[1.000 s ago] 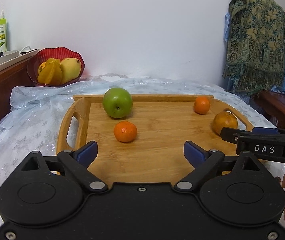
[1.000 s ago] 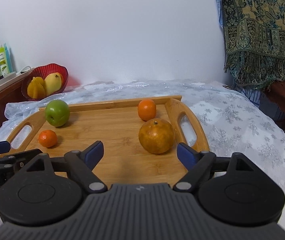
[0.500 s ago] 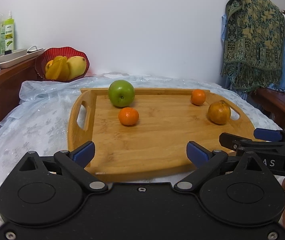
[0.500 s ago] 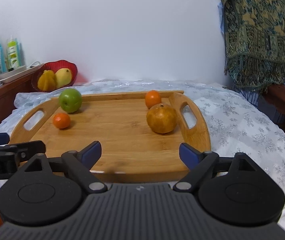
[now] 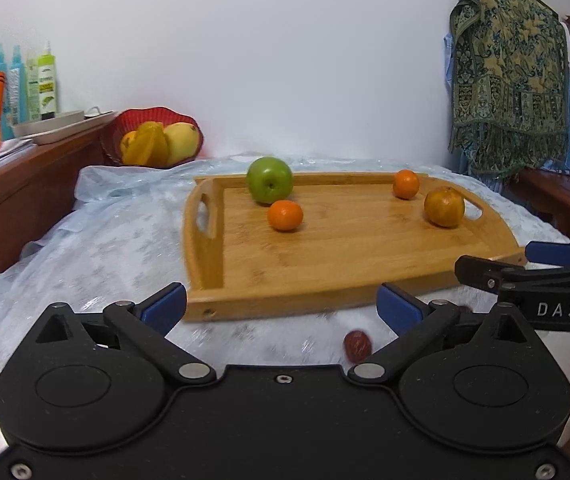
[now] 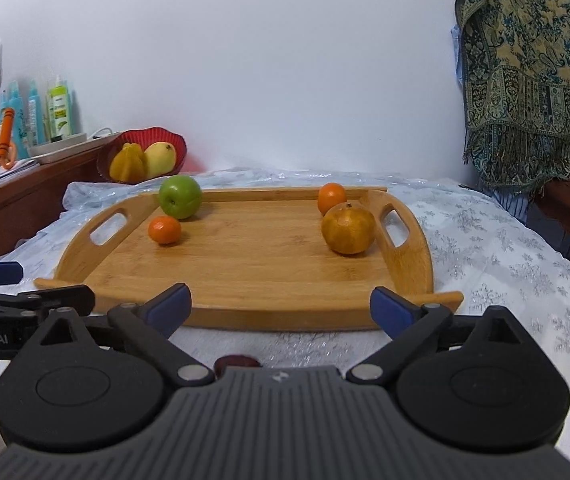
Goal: Organize fruits
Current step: 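Move both open grippers back off the tray toward the remaining fruits, then grasp a mandarin with the left gripper while the right grasps the dark purple fruit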
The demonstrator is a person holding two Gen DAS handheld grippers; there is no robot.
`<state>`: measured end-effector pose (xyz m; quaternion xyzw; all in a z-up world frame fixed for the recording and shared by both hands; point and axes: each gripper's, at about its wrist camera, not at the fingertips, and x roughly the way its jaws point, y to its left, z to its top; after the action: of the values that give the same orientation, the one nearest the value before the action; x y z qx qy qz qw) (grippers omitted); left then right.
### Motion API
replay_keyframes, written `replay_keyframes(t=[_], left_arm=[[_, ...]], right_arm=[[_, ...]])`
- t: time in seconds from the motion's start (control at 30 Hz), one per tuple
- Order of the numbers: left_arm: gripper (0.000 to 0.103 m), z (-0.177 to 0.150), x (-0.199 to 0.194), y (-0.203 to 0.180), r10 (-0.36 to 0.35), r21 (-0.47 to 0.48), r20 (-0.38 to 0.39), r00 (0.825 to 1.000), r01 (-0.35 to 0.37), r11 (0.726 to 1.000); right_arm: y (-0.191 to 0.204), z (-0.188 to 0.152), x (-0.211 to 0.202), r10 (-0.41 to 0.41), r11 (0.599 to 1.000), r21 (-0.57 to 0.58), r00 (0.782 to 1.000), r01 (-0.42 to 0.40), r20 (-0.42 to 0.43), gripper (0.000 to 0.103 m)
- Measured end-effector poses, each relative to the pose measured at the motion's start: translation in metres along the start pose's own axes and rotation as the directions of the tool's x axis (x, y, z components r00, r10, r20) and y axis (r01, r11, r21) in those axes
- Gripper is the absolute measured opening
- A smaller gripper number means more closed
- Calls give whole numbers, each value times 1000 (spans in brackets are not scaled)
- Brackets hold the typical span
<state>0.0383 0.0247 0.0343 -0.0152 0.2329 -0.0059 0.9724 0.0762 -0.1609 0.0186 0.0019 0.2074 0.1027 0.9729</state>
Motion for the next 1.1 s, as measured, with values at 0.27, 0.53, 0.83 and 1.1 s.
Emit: replay_keyframes(t=[0.27, 0.53, 0.83, 1.1], left_arm=[[102, -28, -34, 4, 20, -4, 42, 999, -20, 1000], [84, -46, -41, 8, -10, 4, -16, 1000, 10, 1000], [58, -63, -39, 14, -40, -7, -81, 996, 40, 999], [47, -67, -38, 11, -53, -9, -92, 994, 52, 999]], right_arm=[[15, -16, -19, 61, 998, -25, 998, -60, 23, 103], [26, -30, -27, 75, 996, -48, 997, -74, 17, 103], [37, -40, -28, 81, 993, -86, 997, -81, 5, 103], [47, -45, -26, 102, 987, -121, 995, -102, -5, 103]])
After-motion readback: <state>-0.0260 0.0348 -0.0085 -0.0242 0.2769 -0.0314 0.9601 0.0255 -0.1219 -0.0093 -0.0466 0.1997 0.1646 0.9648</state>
